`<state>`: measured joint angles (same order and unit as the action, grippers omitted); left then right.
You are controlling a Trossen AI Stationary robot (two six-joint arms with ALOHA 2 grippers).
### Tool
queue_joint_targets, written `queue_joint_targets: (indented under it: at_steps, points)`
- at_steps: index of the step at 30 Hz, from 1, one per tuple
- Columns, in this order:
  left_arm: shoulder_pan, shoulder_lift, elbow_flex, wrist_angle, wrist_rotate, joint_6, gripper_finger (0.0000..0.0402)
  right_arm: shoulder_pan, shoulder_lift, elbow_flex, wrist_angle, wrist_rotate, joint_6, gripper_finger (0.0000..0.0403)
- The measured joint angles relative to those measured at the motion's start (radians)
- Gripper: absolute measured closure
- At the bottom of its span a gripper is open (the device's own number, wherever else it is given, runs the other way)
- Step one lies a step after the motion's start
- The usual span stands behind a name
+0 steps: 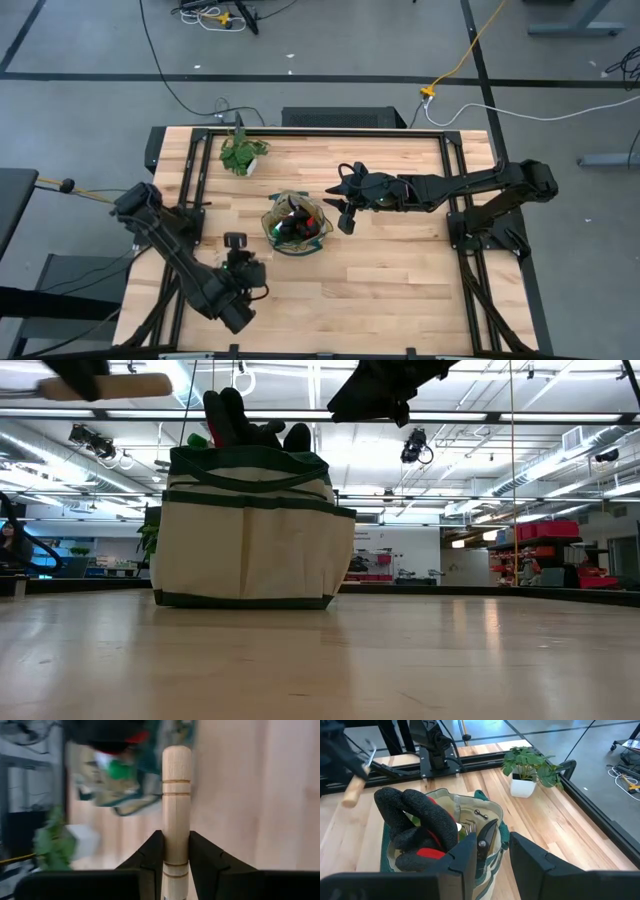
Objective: Pick & Place Garden tools in Gardening bag
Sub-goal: Put the hand rake into the gardening bag
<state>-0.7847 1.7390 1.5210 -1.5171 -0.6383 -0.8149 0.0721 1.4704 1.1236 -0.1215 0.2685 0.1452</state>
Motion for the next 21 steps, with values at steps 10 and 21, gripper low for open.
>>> queue_joint_targets:
  at_steps: [10,21]
  points:
    - [0.123,-0.072,0.023,-0.055,-0.05,0.071,0.0327,0.0,0.0,0.0,0.0,0.0,-0.001,0.0284]
    - [0.328,-0.145,0.023,-0.054,-0.021,0.195,0.0327,0.0,0.0,0.0,0.003,0.0,-0.002,0.0284]
